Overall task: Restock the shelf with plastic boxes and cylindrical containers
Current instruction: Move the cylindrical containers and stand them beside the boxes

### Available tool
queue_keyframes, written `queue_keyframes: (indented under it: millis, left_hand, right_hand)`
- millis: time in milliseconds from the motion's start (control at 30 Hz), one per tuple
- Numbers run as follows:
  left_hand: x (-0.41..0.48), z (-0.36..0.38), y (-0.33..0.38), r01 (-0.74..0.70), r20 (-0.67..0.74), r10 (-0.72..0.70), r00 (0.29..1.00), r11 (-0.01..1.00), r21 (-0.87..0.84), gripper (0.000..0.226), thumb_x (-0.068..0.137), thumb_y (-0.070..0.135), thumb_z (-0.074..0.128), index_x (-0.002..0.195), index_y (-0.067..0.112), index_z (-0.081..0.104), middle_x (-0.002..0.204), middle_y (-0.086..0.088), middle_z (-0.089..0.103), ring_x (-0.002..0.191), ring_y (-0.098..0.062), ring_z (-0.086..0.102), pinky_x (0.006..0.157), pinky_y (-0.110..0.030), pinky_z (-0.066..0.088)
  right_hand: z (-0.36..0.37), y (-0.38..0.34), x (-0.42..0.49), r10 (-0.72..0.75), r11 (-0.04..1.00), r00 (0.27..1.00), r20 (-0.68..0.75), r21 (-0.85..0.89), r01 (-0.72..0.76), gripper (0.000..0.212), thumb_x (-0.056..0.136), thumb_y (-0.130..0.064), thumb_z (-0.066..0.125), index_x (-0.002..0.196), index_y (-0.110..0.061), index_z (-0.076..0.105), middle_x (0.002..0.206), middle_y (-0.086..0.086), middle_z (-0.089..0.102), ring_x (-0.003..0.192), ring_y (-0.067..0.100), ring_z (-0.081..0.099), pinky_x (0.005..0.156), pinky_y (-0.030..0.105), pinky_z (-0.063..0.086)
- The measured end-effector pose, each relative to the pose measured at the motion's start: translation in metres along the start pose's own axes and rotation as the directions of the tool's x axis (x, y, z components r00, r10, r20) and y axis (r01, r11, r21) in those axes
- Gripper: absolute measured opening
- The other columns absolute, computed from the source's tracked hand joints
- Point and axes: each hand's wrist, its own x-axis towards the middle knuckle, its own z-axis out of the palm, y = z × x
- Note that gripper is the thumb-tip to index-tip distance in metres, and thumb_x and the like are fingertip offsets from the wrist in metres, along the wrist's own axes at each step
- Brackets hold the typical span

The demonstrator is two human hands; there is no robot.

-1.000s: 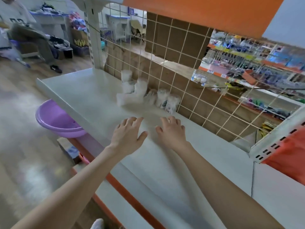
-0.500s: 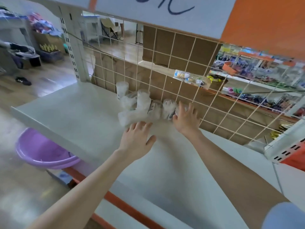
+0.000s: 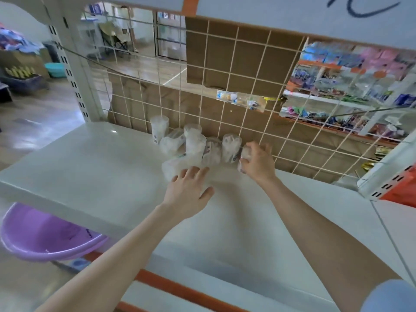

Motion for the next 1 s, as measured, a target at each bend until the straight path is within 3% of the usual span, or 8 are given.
queue_keyframes:
  millis: [133, 267, 467, 600, 667, 833, 933, 1000]
  left_hand:
    - [0.011, 0.003, 0.004, -0.046, 0.018, 0.047, 0.999, 0.997, -0.063, 0.059, 0.09, 0.047, 0.045, 0.141, 0.023, 0.029, 0.142, -0.003, 0.037, 0.129, -0.028, 0.034, 0.101, -0.036, 0.031]
    - [0.018, 0.003, 0.009, -0.006, 0.012, 0.009, 1.0, 0.976, -0.218, 0.063, 0.086, 0.045, 0.053, 0.14, 0.022, 0.031, 0.141, -0.005, 0.039, 0.125, -0.031, 0.039, 0.093, -0.037, 0.036]
    - [0.026, 0.002, 0.011, 0.017, 0.017, -0.011, 1.0, 0.909, -0.416, 0.061, 0.083, 0.043, 0.058, 0.136, 0.023, 0.034, 0.132, -0.001, 0.047, 0.118, -0.024, 0.047, 0.08, -0.028, 0.036]
    - [0.029, -0.001, 0.01, -0.013, 0.008, 0.02, 1.0, 0.861, -0.508, 0.056, 0.078, 0.035, 0.063, 0.128, 0.025, 0.04, 0.111, 0.005, 0.058, 0.099, -0.018, 0.055, 0.065, -0.022, 0.035]
    - [0.03, -0.003, 0.007, 0.001, 0.028, 0.017, 0.999, 0.832, -0.555, 0.063, 0.075, 0.032, 0.066, 0.131, 0.026, 0.037, 0.103, 0.008, 0.058, 0.09, -0.016, 0.057, 0.06, -0.02, 0.039]
    - [0.025, -0.005, -0.007, 0.047, 0.078, 0.0, 0.997, 0.803, -0.594, 0.088, 0.072, 0.026, 0.069, 0.141, 0.038, 0.016, 0.109, 0.005, 0.053, 0.09, -0.02, 0.057, 0.078, -0.034, 0.049]
    - [0.019, -0.005, -0.019, 0.038, 0.054, -0.01, 0.998, 0.835, -0.55, 0.085, 0.071, 0.023, 0.069, 0.139, 0.04, 0.021, 0.117, 0.004, 0.047, 0.081, -0.011, 0.051, 0.075, -0.026, 0.039]
    - [0.015, -0.006, -0.029, 0.033, 0.017, -0.028, 0.999, 0.856, -0.516, 0.079, 0.071, 0.023, 0.069, 0.136, 0.034, 0.027, 0.12, 0.002, 0.047, 0.078, -0.007, 0.048, 0.074, -0.024, 0.036]
  right_hand:
    - [-0.004, -0.005, -0.016, 0.079, 0.973, 0.997, -0.016, 0.218, -0.073, 0.043, 0.076, -0.016, 0.07, 0.116, -0.012, 0.055, 0.118, 0.009, 0.047, 0.105, 0.021, 0.047, 0.077, 0.023, 0.036]
    - [-0.02, -0.015, -0.029, 0.213, 0.722, 0.957, 0.199, 0.628, -0.291, 0.024, 0.078, -0.013, 0.068, 0.098, -0.021, 0.058, 0.095, -0.006, 0.057, 0.091, 0.015, 0.055, 0.065, 0.023, 0.044]
    - [-0.03, -0.027, -0.045, 0.13, 0.624, 0.933, 0.335, 0.704, -0.339, 0.019, 0.081, -0.015, 0.067, 0.094, -0.026, 0.059, 0.092, -0.008, 0.061, 0.09, 0.015, 0.058, 0.074, 0.031, 0.046]
    - [-0.029, -0.036, -0.047, 0.08, 0.593, 0.922, 0.378, 0.726, -0.349, 0.021, 0.081, -0.014, 0.067, 0.095, -0.027, 0.059, 0.097, -0.004, 0.059, 0.092, 0.015, 0.057, 0.075, 0.032, 0.047]
    - [-0.027, -0.04, -0.047, 0.032, 0.593, 0.908, 0.418, 0.723, -0.354, 0.021, 0.082, -0.013, 0.066, 0.096, -0.027, 0.06, 0.098, -0.004, 0.059, 0.093, 0.015, 0.057, 0.076, 0.032, 0.048]
    - [-0.017, -0.047, -0.038, 0.003, 0.599, 0.898, 0.44, 0.718, -0.354, 0.007, 0.09, -0.026, 0.058, 0.096, -0.027, 0.062, 0.087, -0.009, 0.062, 0.086, 0.012, 0.058, 0.071, 0.028, 0.046]
    - [-0.007, -0.042, -0.02, 0.179, 0.724, 0.955, 0.237, 0.626, -0.291, 0.014, 0.09, -0.02, 0.057, 0.103, -0.016, 0.061, 0.087, -0.005, 0.059, 0.085, 0.013, 0.054, 0.064, 0.022, 0.041]
    - [-0.003, -0.036, -0.005, 0.209, 0.852, 0.974, 0.092, 0.471, -0.227, 0.027, 0.088, -0.018, 0.058, 0.114, -0.007, 0.059, 0.096, 0.002, 0.059, 0.09, 0.015, 0.053, 0.07, 0.023, 0.04]
